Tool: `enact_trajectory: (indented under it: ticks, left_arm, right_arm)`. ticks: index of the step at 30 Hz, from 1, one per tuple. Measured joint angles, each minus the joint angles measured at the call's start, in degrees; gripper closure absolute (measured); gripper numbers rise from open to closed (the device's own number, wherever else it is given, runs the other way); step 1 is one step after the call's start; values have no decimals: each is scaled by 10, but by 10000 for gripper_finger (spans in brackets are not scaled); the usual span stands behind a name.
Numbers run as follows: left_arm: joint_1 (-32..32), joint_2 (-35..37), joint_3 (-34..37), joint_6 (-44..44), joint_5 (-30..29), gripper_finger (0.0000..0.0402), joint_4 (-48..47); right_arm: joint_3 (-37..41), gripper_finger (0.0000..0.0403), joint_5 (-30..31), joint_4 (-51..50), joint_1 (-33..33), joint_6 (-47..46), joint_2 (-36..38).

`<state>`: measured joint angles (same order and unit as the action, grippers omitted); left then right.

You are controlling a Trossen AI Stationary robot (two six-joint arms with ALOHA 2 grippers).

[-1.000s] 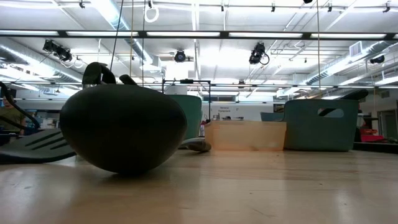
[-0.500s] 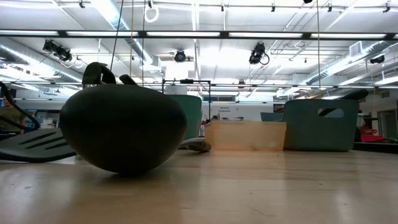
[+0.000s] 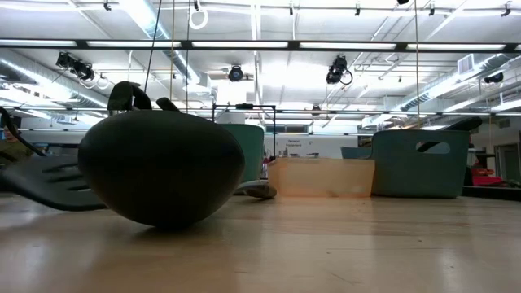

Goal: Pick & Place Kitchen Items
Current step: Put the black spatula into the green bin

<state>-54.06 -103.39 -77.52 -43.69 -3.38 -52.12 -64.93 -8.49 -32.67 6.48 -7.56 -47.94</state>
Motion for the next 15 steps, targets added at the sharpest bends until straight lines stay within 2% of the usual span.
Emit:
enact_trajectory:
  ticks: [5,10,15]
  left_arm:
    - [0,0,-22,4,-6,338,-35]
    - [0,0,-25,22,35,371,-36]
    - [5,0,-25,36,35,398,-37]
  right_arm:
    - [0,396,0,0,0,1,0]
    - [0,396,-1,0,0,1,0]
    - [0,396,-1,0,0,1,0]
